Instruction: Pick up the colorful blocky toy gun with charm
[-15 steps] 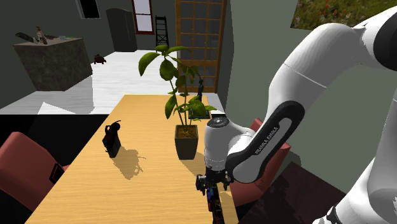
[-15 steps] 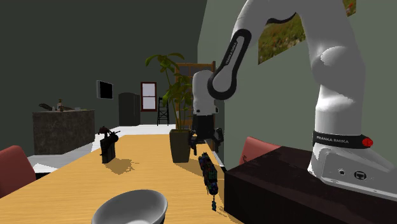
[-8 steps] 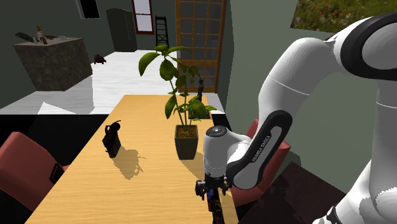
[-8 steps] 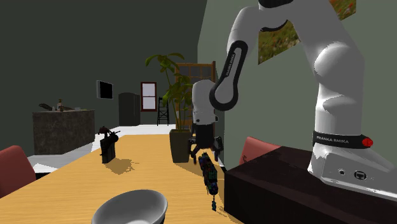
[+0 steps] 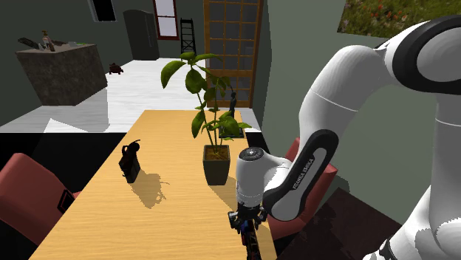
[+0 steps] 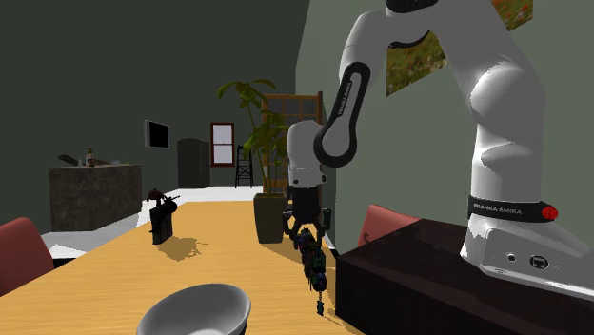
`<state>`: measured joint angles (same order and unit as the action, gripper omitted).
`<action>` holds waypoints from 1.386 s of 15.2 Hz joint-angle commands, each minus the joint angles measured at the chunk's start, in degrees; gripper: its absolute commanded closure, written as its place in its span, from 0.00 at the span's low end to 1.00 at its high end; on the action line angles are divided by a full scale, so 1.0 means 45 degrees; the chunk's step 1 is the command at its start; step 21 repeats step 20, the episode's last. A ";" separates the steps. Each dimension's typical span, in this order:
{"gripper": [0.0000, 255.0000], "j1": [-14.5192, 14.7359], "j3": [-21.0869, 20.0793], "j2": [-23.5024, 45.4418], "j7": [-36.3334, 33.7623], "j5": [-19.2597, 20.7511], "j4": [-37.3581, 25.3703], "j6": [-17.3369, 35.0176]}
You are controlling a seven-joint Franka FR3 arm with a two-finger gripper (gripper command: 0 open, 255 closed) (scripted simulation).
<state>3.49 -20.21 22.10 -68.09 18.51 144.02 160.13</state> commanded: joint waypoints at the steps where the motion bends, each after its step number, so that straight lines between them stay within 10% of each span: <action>1: 1.00 0.0002 0.0011 0.0037 0.0004 0.0007 0.0010 0.0001; 21: 1.00 -0.1474 -0.2086 -0.3136 0.2188 -0.3079 0.0493 -0.2422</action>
